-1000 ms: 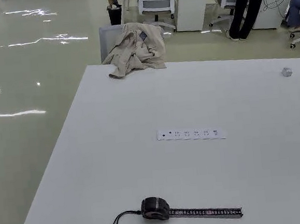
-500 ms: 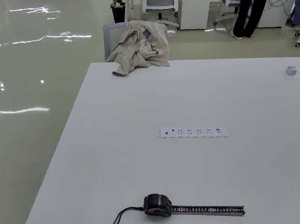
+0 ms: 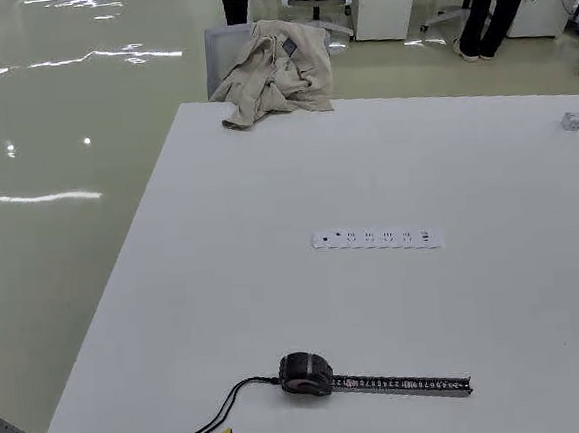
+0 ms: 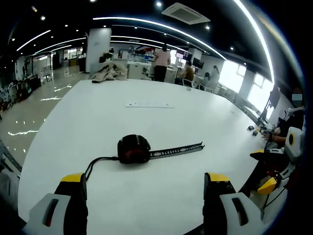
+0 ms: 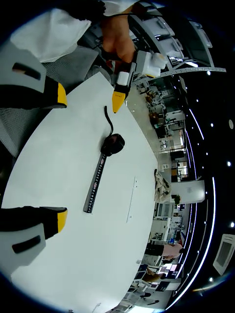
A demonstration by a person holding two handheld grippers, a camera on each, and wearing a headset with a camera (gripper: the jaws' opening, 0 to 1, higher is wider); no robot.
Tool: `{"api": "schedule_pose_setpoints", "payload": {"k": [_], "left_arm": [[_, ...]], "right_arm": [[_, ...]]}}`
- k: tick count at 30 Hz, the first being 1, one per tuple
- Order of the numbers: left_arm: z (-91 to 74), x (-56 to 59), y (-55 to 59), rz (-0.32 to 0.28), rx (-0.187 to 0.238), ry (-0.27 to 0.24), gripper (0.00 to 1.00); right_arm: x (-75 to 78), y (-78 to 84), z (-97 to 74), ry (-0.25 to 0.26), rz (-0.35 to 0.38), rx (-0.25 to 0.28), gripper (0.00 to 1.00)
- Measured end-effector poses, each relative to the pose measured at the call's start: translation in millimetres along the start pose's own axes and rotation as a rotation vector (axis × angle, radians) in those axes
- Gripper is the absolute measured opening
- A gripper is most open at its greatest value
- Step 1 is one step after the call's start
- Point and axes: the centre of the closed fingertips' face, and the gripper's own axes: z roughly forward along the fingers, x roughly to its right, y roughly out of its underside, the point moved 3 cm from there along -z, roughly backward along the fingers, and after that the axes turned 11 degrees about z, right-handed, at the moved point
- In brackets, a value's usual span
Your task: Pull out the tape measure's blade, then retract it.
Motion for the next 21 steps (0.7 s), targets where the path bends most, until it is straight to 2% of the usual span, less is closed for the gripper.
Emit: {"api": "schedule_pose_setpoints", "payload": {"k": [4, 13, 21], "left_arm": [[11.2, -1.6, -2.2, -0.004, -0.011, -0.008, 0.96], [25.6, -6.8, -7.2, -0.018, -0.012, -0.035, 0.94], [40.2, -10.2, -3.9, -0.046, -0.033, -0.057, 0.94]], "right_arm": [[6.7, -0.7, 0.7, 0.006, -0.009, -0.001, 0.85], [13.2, -3.0, 6.5, 0.005, -0.025, -0.015, 0.85], [19.4, -2.6, 12.2, -0.015, -0.079, -0.049, 0.84]]}}
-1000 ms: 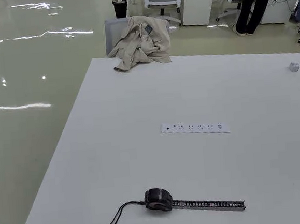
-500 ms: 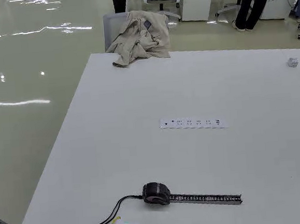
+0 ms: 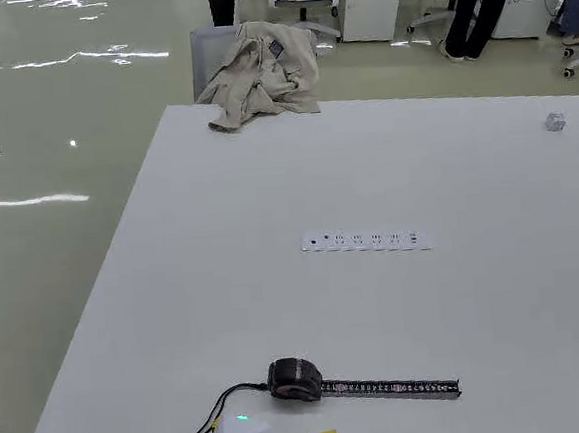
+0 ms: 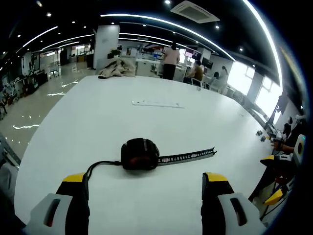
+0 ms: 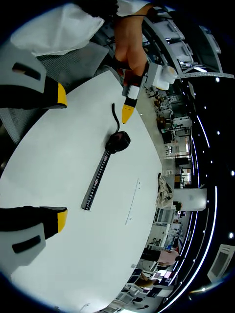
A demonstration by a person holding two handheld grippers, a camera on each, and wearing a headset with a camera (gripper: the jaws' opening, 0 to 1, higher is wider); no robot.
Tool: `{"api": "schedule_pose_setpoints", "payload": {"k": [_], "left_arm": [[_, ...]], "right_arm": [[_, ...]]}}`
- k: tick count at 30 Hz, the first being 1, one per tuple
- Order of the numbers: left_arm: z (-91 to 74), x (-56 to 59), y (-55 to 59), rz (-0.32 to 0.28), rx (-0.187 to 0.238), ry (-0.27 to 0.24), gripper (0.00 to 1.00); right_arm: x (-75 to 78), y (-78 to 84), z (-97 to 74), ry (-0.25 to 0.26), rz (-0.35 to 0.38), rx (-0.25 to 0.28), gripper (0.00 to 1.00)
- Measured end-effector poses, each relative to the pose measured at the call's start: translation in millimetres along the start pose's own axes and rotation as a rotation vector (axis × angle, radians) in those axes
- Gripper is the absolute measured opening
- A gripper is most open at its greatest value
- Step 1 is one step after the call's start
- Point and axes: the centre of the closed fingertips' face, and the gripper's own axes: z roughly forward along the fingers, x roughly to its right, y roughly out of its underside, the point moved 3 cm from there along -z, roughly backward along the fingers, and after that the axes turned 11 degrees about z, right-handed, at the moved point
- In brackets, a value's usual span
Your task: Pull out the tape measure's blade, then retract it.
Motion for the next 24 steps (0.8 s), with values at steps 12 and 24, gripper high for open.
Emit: {"api": "schedule_pose_setpoints", "payload": {"k": [12, 24], "left_arm": [[22.5, 5.0, -3.9, -0.021, -0.013, -0.007, 0.93], [40.8, 3.2, -8.6, -0.032, -0.024, -0.027, 0.91]], "right_arm": [[10.8, -7.1, 16.4, -0.049, -0.098, -0.057, 0.85], [35.0, -21.3, 37.7, -0.068, -0.200, -0.102, 0.84]]}}
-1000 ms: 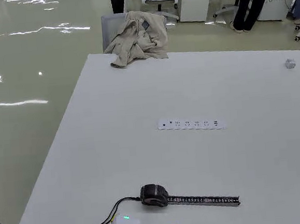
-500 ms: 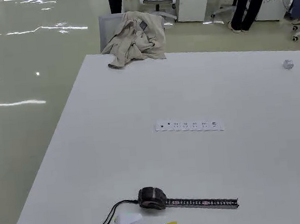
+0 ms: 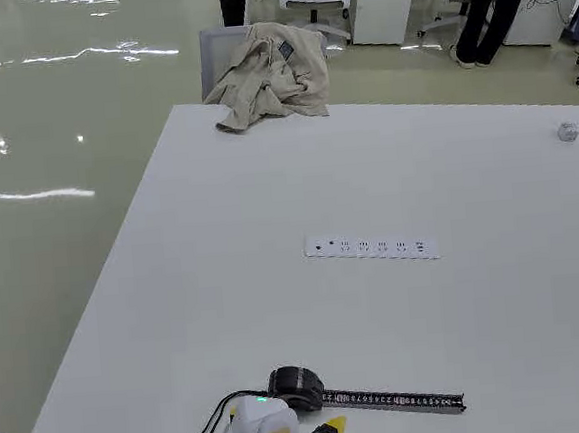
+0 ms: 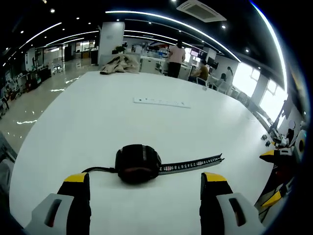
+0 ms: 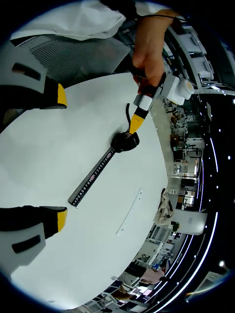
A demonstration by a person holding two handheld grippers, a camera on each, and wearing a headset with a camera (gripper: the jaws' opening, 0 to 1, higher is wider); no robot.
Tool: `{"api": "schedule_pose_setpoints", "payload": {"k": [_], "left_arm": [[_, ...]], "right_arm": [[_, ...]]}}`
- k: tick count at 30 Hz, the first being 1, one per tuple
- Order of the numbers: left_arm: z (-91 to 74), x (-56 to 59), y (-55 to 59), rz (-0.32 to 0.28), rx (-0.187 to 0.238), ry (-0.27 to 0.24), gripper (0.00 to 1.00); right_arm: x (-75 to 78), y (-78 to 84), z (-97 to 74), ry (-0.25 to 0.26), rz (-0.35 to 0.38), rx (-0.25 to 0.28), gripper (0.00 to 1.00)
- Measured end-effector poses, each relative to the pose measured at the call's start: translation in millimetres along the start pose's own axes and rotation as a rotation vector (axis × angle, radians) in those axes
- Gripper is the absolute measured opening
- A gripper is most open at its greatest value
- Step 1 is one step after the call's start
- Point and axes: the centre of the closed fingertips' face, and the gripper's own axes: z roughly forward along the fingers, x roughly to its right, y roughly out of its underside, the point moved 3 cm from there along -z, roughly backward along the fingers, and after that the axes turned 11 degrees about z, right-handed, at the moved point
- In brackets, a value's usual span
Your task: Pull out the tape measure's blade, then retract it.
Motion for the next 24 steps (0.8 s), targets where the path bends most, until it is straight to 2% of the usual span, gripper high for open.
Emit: {"api": "schedule_pose_setpoints", "payload": {"k": [2, 6, 18, 24], "left_arm": [[0.2, -0.4, -0.9, -0.001, -0.002, -0.005, 0.90], [5.0, -1.5, -0.2, -0.005, -0.008, -0.017, 0.90], [20.1, -2.1, 5.2, -0.017, -0.038, -0.036, 0.88], [26.1, -3.7, 4.3, -0.025, -0.041, -0.051, 0.88]], "right_arm": [[1.6, 0.9, 4.5, -0.023, -0.020, -0.013, 0.84], [6.7, 4.3, 13.5, -0.029, -0.082, -0.057, 0.84], [27.5, 8.2, 29.8, -0.065, -0.157, -0.125, 0.83], [37.2, 13.6, 41.2, -0.086, -0.233, -0.168, 0.82]]}}
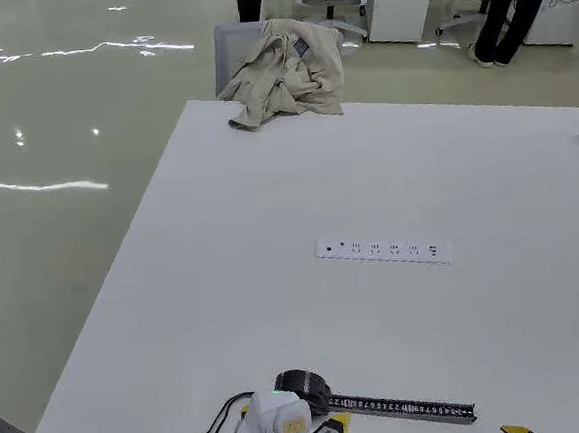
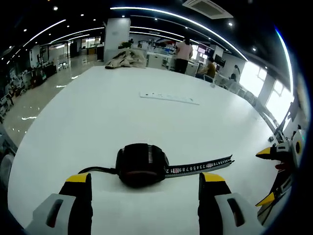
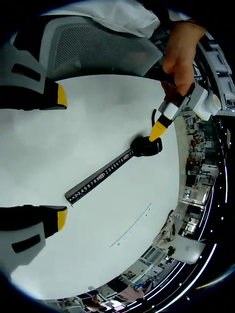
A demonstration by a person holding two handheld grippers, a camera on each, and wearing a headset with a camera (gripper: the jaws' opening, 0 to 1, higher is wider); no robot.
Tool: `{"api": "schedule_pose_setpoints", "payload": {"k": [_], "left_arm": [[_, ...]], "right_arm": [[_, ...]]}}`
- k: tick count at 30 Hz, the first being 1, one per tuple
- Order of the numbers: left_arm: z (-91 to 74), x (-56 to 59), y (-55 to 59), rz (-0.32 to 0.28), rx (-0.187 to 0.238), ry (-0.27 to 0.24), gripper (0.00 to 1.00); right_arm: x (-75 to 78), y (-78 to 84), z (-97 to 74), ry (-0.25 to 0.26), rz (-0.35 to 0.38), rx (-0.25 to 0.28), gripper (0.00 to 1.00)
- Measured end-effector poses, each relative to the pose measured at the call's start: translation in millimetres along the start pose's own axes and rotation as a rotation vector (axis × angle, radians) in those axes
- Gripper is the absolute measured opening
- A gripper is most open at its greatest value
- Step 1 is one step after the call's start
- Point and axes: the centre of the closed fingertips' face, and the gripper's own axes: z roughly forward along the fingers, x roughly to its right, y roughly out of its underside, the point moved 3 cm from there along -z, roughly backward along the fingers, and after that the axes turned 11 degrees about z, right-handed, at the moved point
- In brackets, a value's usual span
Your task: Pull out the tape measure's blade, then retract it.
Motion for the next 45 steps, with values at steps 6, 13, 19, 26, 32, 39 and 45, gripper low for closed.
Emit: {"api": "schedule_pose_setpoints", "payload": {"k": [6, 13, 19, 26, 32, 39, 45], "left_arm": [[8.0, 1.2, -0.9, -0.008, -0.005, 0.003, 0.88], [12.1, 1.7, 3.2, -0.012, -0.020, -0.001, 0.87], [17.2, -0.6, 4.1, -0.019, -0.025, -0.008, 0.85], [23.9, -1.8, 3.4, -0.028, -0.027, -0.011, 0.85], [27.8, -2.5, 1.9, -0.027, -0.032, -0.015, 0.85], [32.0, -4.2, -0.2, -0.029, -0.033, -0.017, 0.85], [33.6, -4.7, -0.4, -0.029, -0.035, -0.020, 0.84]], "right_arm": [[9.4, -1.4, 11.0, -0.025, -0.030, -0.025, 0.80], [21.2, -3.9, 25.5, -0.048, -0.074, -0.059, 0.79], [28.2, -6.4, 34.1, -0.065, -0.103, -0.081, 0.77], [36.7, -6.5, 45.3, -0.089, -0.112, -0.110, 0.77], [43.5, -8.2, 53.8, -0.106, -0.132, -0.126, 0.76], [50.5, -9.6, 61.1, -0.119, -0.147, -0.137, 0.74], [56.6, -4.5, 69.3, -0.135, -0.155, -0.164, 0.72]]}}
